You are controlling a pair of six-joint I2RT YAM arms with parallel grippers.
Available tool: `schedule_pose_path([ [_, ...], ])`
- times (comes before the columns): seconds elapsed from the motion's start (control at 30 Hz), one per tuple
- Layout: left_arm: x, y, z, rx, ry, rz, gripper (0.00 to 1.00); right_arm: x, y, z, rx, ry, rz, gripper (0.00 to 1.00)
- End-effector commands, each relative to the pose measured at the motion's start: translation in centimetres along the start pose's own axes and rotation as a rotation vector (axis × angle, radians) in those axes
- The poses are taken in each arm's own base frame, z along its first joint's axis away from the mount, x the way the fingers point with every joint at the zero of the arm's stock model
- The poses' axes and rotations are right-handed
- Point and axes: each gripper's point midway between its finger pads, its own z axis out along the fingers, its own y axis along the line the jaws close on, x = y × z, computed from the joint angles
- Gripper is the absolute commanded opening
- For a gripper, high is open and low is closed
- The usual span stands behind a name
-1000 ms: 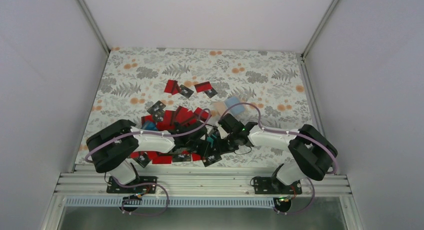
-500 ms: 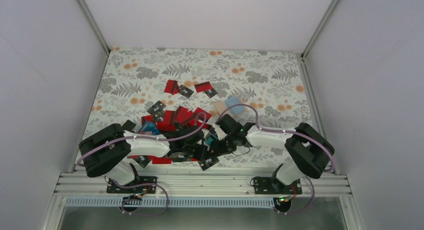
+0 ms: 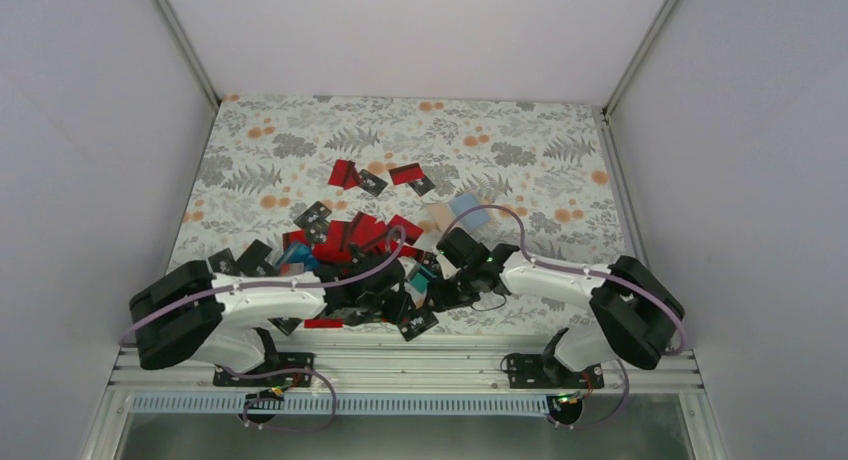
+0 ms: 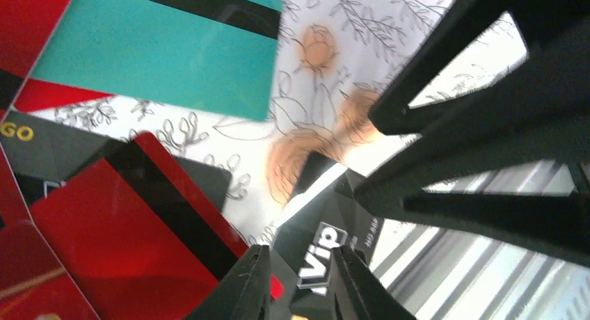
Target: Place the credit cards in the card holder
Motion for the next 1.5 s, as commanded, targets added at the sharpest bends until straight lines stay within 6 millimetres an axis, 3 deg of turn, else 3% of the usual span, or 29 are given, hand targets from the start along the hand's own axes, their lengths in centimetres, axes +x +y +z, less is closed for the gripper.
schedule_pose_path([
  [0.0,1.0,-1.3,-1.8,-0.050,0.001,0.134,0.27,0.5,0.0,-1.2,0.023,-0.011,0.030,0.44],
  [0.23,2.2,-3.5,-2.7,-0.197,0.021,0.394,0.46,-1.0,-2.8,-2.5,0.138,-0.093,0.108,0.45],
  [0.43,2.9,-4.7,-1.3,-0.241,0.113,0.557,0.66,-2.6,-5.2,-5.1,0.164,-0.189,0.194,0.51],
  [0.6,3.3,-4.7,-0.5,-0.284,0.191,0.631,0.76,-3.4,-7.1,-7.3,0.173,-0.260,0.258,0.55],
  [0.77,3.5,-4.1,0.3,-0.345,0.248,0.655,0.78,-4.1,-7.0,-8.5,0.130,-0.299,0.274,0.56],
  [1.47,4.1,-0.8,2.4,-0.551,0.363,0.742,0.75,-3.8,-6.9,-7.6,0.079,-0.278,0.252,0.55],
])
